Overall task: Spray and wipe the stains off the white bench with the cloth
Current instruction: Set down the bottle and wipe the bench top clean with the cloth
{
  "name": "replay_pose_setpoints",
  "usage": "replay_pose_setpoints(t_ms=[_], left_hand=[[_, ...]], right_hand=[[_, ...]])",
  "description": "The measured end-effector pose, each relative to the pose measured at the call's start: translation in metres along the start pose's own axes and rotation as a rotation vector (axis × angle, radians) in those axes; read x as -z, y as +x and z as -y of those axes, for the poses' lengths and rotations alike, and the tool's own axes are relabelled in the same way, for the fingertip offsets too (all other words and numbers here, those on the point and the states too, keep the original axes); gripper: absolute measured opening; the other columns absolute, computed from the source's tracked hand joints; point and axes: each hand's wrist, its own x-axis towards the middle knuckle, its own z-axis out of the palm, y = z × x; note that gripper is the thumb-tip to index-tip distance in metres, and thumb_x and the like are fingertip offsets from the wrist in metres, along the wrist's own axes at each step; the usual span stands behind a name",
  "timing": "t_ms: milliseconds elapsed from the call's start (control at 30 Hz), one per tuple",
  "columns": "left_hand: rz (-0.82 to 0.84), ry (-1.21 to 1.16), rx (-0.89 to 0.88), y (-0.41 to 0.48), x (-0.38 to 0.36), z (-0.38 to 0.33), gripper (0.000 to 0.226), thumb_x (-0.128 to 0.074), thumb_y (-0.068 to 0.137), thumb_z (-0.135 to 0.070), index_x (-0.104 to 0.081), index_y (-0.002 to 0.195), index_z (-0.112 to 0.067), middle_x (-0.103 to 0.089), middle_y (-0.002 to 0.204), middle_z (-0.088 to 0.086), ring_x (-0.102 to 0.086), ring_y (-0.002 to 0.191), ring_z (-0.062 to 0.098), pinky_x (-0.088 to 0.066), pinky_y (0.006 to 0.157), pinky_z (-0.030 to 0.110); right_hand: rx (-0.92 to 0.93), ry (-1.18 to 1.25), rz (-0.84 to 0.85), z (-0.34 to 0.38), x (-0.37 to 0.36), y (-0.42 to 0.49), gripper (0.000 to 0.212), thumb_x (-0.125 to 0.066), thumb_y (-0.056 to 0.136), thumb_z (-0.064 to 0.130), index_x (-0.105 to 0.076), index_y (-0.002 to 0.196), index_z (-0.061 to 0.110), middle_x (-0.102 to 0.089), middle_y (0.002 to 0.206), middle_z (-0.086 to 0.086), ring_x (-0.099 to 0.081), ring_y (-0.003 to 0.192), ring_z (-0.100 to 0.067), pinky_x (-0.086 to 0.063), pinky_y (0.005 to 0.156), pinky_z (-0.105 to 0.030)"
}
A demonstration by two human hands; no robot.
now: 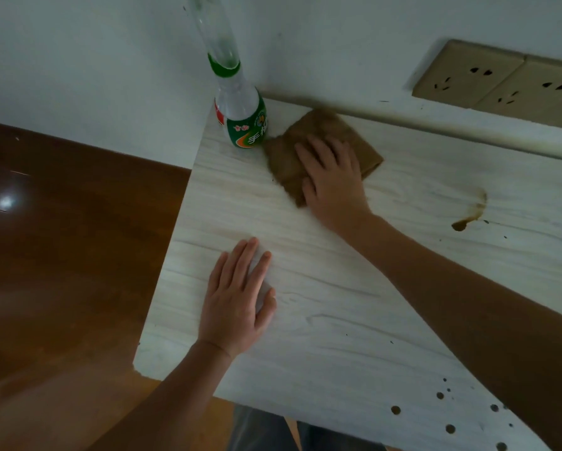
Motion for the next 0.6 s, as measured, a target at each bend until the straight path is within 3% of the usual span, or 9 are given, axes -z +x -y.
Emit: replay_pose_setpoints(t_ms=[167,300,433,500,600], left_hand=[[-0.003,0.005,-0.001,-0.001,0.0,0.0,0.063,-0.044,0.102,-0.044,-0.04,0.157,-0.015,-0.027,0.169,0.013,-0.02,0.158,0.028,-0.027,0.125,0.053],[-0.014,-0.004,-0.007,-0.001,-0.002,0.001,0.063,-0.044,0.102,-0.044,-0.041,0.157,-0.015,-0.028,0.168,0.013,-0.021,0.158,0.029,-0.027,0.125,0.054],[-0.023,-0.008,-0.009,-0.001,-0.002,0.001,0.062,-0.041,0.102,-0.045,-0.042,0.156,-0.014,-0.029,0.168,0.014,-0.022,0.158,0.029,-0.027,0.125,0.053],[-0.022,-0.007,-0.009,-0.001,-0.002,0.001,0.062,-0.041,0.103,-0.045,-0.042,0.156,-0.014,-0.029,0.168,0.014,-0.022,0.158,0.029,-0.027,0.125,0.053],[-0.017,-0.009,-0.008,-0.001,-0.002,0.001,0.062,-0.043,0.102,-0.045,-0.041,0.157,-0.014,-0.028,0.168,0.013,-0.02,0.158,0.028,-0.027,0.125,0.053]], right_hand=[[0.307,-0.048,0.144,-0.016,0.006,-0.048,0.057,-0.039,0.099,0.037,-0.035,0.155,0.024,-0.033,0.161,-0.003,-0.025,0.15,-0.027,-0.015,0.124,-0.048],[0.128,-0.057,0.129,-0.05,0.016,-0.005,0.06,-0.037,0.098,0.044,-0.035,0.155,0.023,-0.033,0.161,-0.007,-0.026,0.149,-0.031,-0.017,0.123,-0.052],[-0.087,-0.014,0.053,-0.043,0.011,0.029,0.058,-0.04,0.098,0.037,-0.037,0.154,0.021,-0.034,0.16,-0.008,-0.025,0.149,-0.033,-0.013,0.123,-0.051],[-0.119,-0.015,0.012,-0.028,0.003,0.024,0.057,-0.041,0.098,0.034,-0.038,0.153,0.019,-0.035,0.159,-0.01,-0.025,0.149,-0.034,-0.011,0.124,-0.05],[-0.019,-0.017,0.027,-0.009,-0.001,-0.008,0.057,-0.043,0.098,0.035,-0.039,0.153,0.018,-0.035,0.159,-0.009,-0.025,0.149,-0.033,-0.011,0.124,-0.049]])
